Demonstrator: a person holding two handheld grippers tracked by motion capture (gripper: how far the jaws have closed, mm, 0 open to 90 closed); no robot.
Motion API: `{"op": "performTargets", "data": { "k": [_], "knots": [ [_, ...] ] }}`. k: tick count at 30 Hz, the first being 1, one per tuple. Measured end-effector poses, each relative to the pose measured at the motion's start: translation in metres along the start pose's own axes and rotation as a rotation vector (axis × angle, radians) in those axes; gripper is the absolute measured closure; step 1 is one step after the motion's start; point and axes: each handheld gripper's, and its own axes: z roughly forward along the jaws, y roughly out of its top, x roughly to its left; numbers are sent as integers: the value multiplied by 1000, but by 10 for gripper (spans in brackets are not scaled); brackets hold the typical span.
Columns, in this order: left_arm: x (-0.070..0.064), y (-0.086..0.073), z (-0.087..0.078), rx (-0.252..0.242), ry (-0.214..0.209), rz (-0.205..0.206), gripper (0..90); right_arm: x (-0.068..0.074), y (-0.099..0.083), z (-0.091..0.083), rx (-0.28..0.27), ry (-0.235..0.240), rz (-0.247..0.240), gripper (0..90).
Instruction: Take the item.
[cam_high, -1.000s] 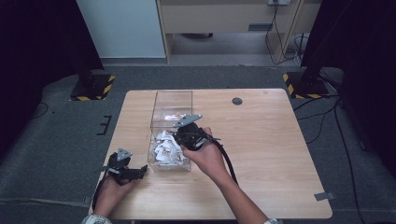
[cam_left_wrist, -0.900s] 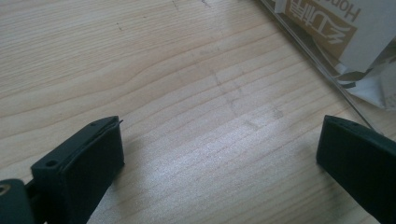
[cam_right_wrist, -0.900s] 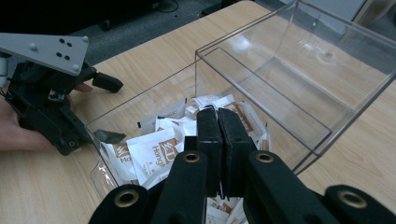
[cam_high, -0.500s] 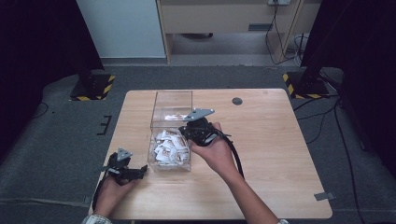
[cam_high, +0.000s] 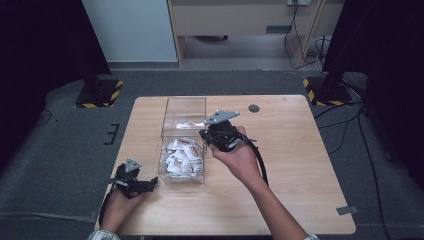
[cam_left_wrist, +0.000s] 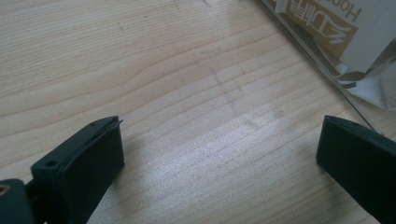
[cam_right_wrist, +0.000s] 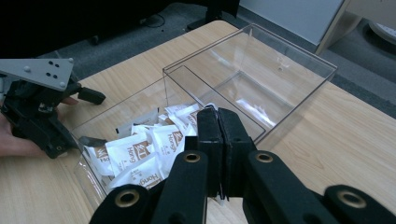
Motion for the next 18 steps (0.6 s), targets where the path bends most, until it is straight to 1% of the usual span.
{"op": "performTargets", "data": {
  "k": [10, 14, 17, 18],
  "knots": [
    [0, 0, 0, 0, 0, -2, 0, -13, -2, -3, 7, -16, 15, 888],
    [0, 0, 0, 0, 1, -3, 1, -25, -6, -5, 9, -37, 28, 889],
    [0, 0, 0, 1, 1, -1, 1, -29, -7, -5, 11, -47, 33, 888],
    [0, 0, 0, 1, 1, -1, 1, -34, -8, -5, 10, -56, 32, 888]
  ]
}}
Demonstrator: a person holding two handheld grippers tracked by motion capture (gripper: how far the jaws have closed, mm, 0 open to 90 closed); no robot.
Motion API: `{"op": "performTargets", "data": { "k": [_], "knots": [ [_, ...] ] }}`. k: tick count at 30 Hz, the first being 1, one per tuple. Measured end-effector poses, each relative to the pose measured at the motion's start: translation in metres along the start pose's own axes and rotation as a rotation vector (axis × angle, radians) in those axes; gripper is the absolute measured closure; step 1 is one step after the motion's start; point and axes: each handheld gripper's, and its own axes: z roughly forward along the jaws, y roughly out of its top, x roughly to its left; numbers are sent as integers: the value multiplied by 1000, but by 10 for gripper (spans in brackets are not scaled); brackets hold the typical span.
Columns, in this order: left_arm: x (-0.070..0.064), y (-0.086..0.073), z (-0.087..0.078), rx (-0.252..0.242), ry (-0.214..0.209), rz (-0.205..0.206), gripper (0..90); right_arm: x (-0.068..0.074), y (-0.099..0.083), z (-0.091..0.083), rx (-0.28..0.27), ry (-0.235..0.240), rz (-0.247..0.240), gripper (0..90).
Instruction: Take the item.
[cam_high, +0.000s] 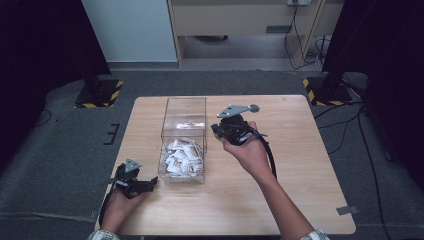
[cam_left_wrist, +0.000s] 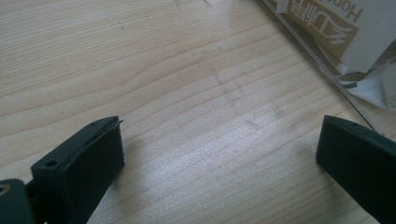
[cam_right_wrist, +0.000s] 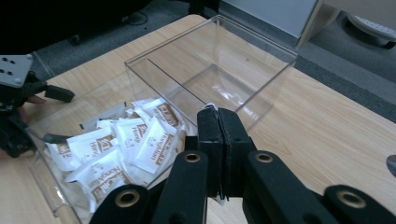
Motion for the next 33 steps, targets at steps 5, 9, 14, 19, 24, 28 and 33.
{"op": "performTargets", "data": {
  "k": [5, 9, 14, 19, 24, 28, 33],
  "knots": [
    [0, 0, 0, 0, 0, 0, 1, -7, -2, 2, 6, -18, 14, 888],
    [0, 0, 0, -1, 0, -1, 0, -14, -4, 3, 17, -33, 17, 889],
    [0, 0, 0, -1, 1, -2, 0, -21, -8, 3, 24, -49, 26, 888],
    [0, 0, 0, 0, 2, -3, 0, -27, -12, 4, 33, -61, 34, 888],
    [0, 0, 0, 0, 2, -3, 0, -35, -19, 8, 40, -75, 55, 888],
    [0, 0, 0, -1, 2, -3, 0, -43, -23, 10, 47, -91, 75, 888],
    [0, 0, 0, 0, 2, -3, 0, -54, -28, 10, 51, -113, 91, 888]
  ]
}}
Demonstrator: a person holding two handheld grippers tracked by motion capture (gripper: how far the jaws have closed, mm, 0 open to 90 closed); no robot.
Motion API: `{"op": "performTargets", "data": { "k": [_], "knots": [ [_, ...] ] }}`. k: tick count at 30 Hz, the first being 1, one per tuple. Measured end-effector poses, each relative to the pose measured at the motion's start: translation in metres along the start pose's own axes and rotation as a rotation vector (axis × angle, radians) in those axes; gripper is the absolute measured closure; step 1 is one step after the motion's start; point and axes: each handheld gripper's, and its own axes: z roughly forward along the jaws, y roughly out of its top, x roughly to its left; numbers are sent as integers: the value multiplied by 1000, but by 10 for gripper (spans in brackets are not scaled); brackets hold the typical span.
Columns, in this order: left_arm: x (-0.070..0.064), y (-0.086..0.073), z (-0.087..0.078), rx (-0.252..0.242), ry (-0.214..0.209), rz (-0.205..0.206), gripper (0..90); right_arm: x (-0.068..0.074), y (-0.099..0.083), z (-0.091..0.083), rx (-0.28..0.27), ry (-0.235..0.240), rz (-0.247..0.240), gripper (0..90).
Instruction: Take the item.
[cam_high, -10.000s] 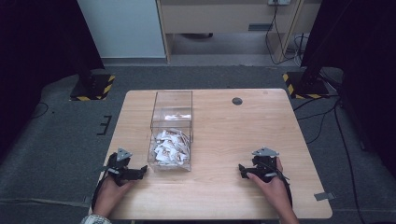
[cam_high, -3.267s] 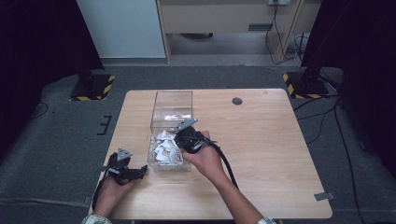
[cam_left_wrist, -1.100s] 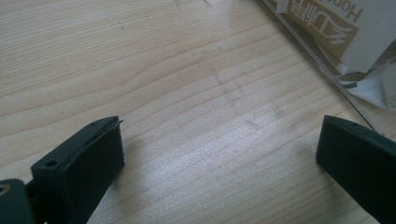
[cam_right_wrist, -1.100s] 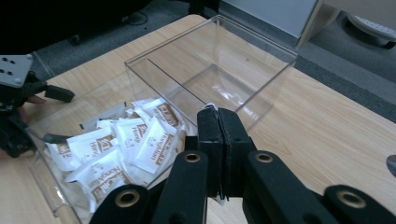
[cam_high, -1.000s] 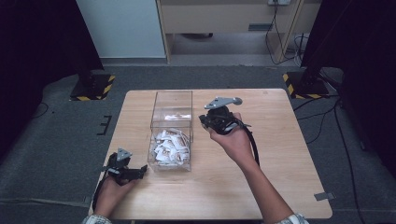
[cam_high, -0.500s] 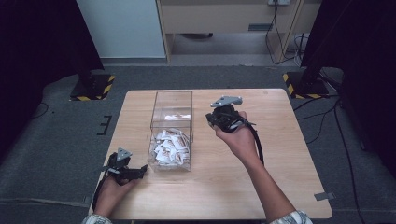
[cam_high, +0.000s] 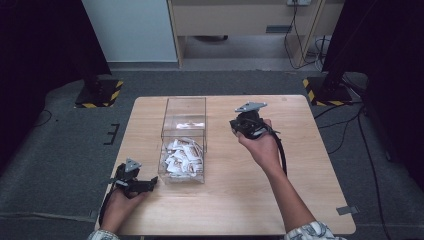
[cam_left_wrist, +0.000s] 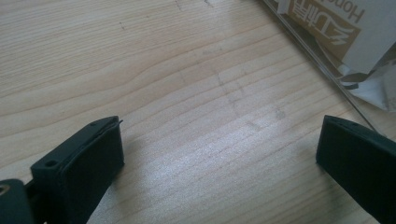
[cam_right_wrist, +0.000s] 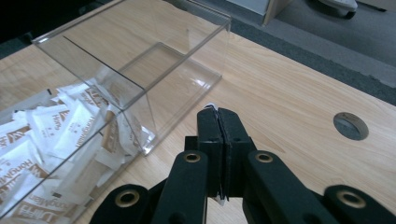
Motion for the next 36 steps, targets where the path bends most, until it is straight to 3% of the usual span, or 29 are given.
{"op": "performTargets", "data": {
  "k": [36],
  "knots": [
    [0, 0, 0, 1, 1, 1, 0, -52, -48, 3, 55, -88, 93, 886]
  ]
}}
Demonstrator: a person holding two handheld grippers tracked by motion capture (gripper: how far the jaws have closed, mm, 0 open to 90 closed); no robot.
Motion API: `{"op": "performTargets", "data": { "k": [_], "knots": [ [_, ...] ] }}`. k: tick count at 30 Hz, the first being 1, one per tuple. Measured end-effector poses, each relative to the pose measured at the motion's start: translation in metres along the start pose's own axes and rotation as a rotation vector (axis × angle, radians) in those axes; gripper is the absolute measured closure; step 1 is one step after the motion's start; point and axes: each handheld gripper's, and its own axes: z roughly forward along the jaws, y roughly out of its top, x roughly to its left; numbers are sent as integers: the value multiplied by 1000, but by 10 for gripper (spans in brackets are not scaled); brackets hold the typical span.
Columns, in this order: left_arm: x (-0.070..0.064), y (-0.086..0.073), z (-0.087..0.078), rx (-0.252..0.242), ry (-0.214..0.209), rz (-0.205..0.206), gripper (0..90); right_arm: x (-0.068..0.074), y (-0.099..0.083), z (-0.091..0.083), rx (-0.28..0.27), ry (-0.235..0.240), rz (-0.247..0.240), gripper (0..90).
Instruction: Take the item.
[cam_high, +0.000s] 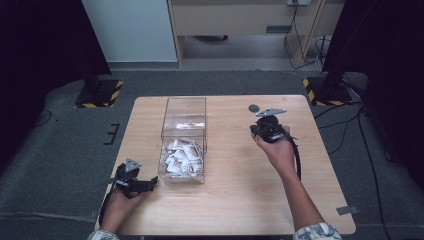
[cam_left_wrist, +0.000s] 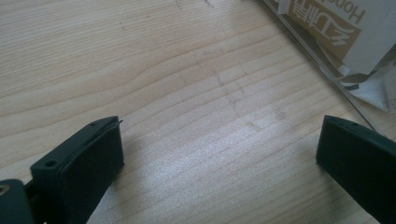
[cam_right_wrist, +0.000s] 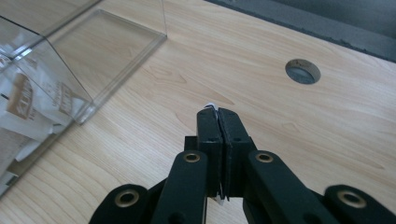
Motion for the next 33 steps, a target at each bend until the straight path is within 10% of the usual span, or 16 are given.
{"op": "performTargets", "data": {
  "k": [19, 33],
  "knots": [
    [0, 0, 0, 0, 1, -1, 0, -22, -28, -3, 25, -29, 36, 883],
    [0, 0, 0, 0, 4, -3, 0, -18, -43, 30, 61, -26, 66, 878]
  ]
}}
